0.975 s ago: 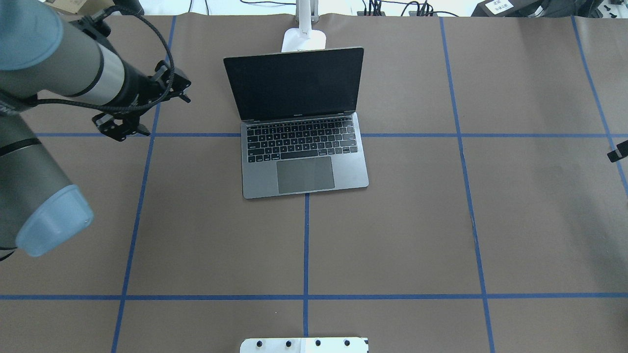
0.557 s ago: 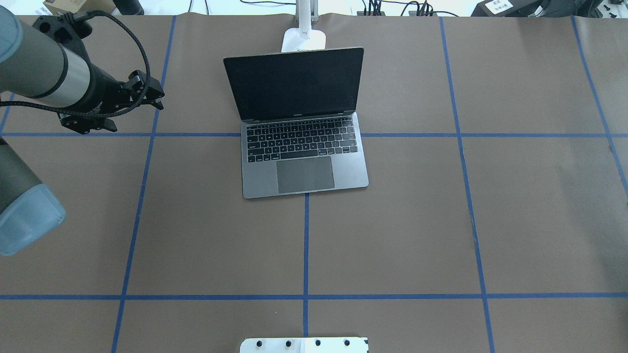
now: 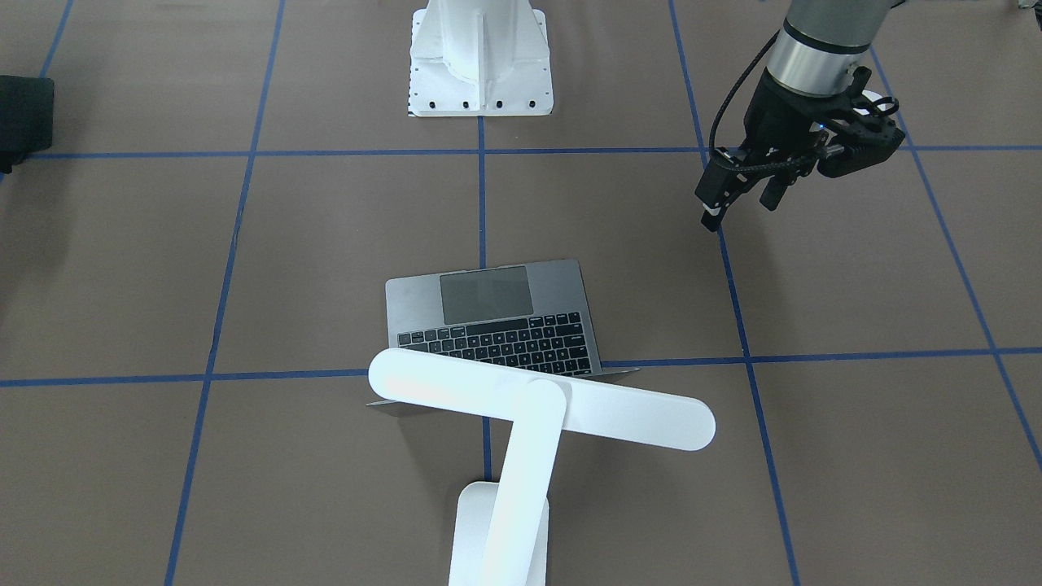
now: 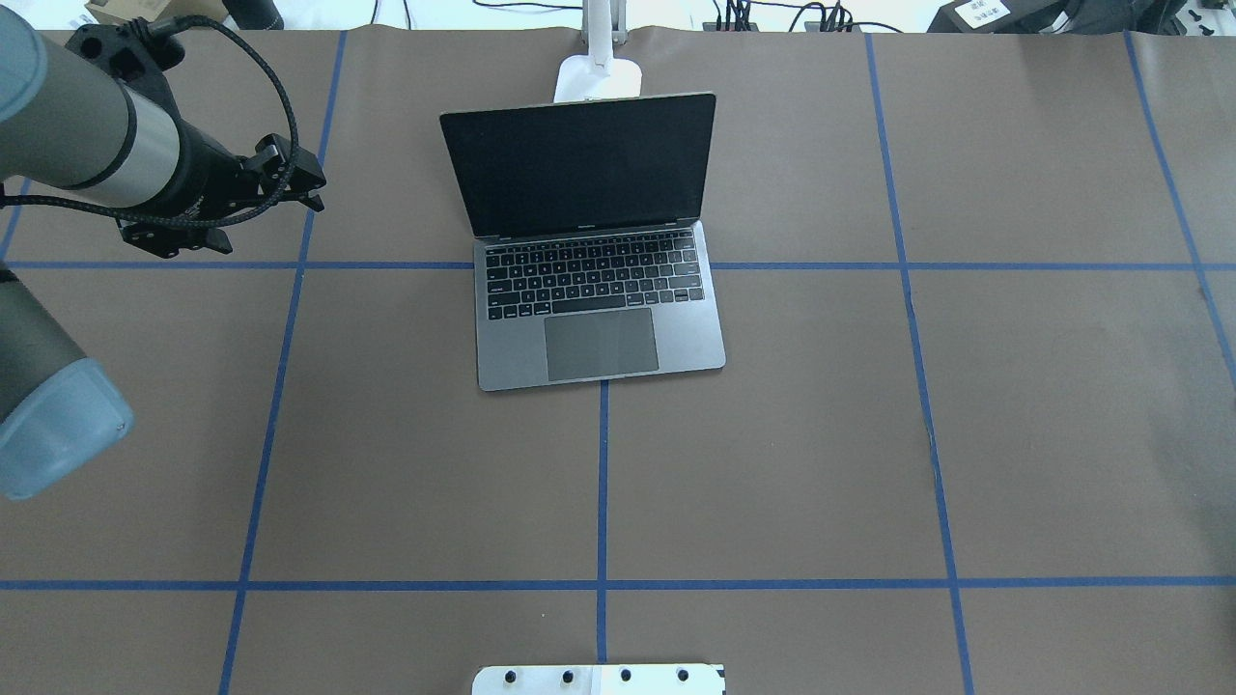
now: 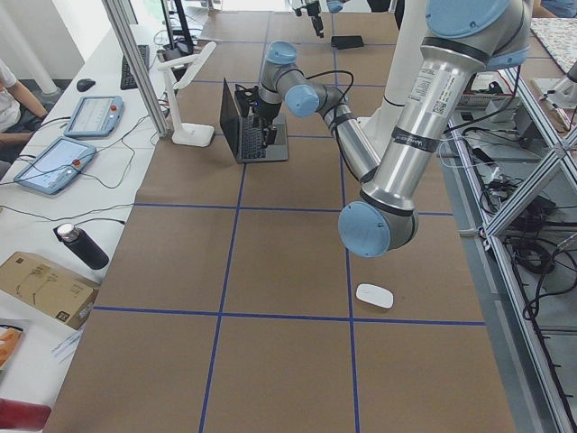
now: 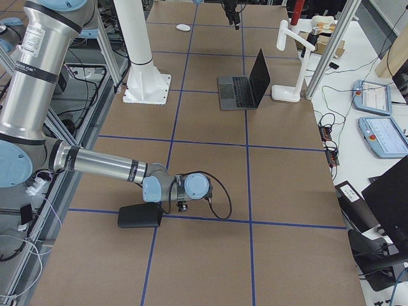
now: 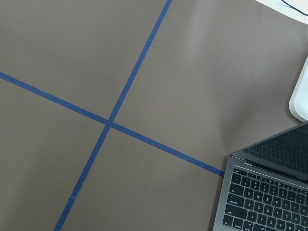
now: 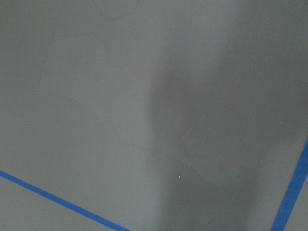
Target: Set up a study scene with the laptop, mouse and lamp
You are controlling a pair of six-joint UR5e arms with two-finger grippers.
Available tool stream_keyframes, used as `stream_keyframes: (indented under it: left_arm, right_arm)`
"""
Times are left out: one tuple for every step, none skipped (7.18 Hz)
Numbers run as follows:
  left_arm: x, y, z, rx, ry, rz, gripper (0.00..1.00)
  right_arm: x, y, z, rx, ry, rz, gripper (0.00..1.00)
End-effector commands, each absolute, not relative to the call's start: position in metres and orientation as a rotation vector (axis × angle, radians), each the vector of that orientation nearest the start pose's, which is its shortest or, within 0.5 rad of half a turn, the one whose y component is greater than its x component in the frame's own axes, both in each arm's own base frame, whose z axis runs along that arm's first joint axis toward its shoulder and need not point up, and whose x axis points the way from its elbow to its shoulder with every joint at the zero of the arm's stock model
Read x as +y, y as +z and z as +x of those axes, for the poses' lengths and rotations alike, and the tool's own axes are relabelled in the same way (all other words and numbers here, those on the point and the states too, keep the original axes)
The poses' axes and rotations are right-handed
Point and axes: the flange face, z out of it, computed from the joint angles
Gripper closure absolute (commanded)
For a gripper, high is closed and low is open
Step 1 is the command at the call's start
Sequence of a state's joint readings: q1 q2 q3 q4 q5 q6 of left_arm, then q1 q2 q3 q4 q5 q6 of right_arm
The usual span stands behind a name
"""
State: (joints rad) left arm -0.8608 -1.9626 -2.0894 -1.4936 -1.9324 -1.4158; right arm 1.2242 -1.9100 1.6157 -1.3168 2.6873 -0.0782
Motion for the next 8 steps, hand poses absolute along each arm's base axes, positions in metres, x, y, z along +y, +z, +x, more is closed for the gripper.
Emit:
stream_keyframes:
  left_arm:
    - [-0.473, 0.23, 0.278, 0.903, -0.51, 0.107, 0.0]
    - [-0.473, 0.226, 0.278, 0.908, -0.511, 0.108, 0.0]
    - [-0.473, 0.224, 0.278, 0.912, -0.514, 0.109, 0.0]
    - [-0.473, 0.224, 0.279, 0.914, -0.525, 0.102, 0.0]
    - [-0.473, 0.224, 0.279, 0.914, -0.527, 0.101, 0.0]
    - [-0.473, 0.225, 0.28, 0.912, -0.527, 0.1, 0.0]
    - [-0.473, 0.224, 0.281, 0.913, -0.533, 0.096, 0.0]
    - [-0.474, 0.225, 0.282, 0.912, -0.538, 0.095, 0.0]
  right_arm:
    - [-0.315, 0.75, -0.075, -1.067, -0.446, -0.191, 0.04]
    - [-0.314, 0.756, -0.078, -1.022, -0.509, -0.182, 0.04]
    - [-0.312, 0.759, -0.081, -1.024, -0.591, -0.175, 0.04]
    - [-0.31, 0.762, -0.081, -1.035, -0.662, -0.171, 0.04]
    - [-0.313, 0.759, -0.084, -1.035, -0.697, -0.162, 0.04]
    - [-0.317, 0.758, -0.089, -1.024, -0.758, -0.143, 0.04]
    - [-0.317, 0.757, -0.091, -1.027, -0.803, -0.124, 0.04]
    - [-0.316, 0.761, -0.09, -1.025, -0.851, -0.111, 0.04]
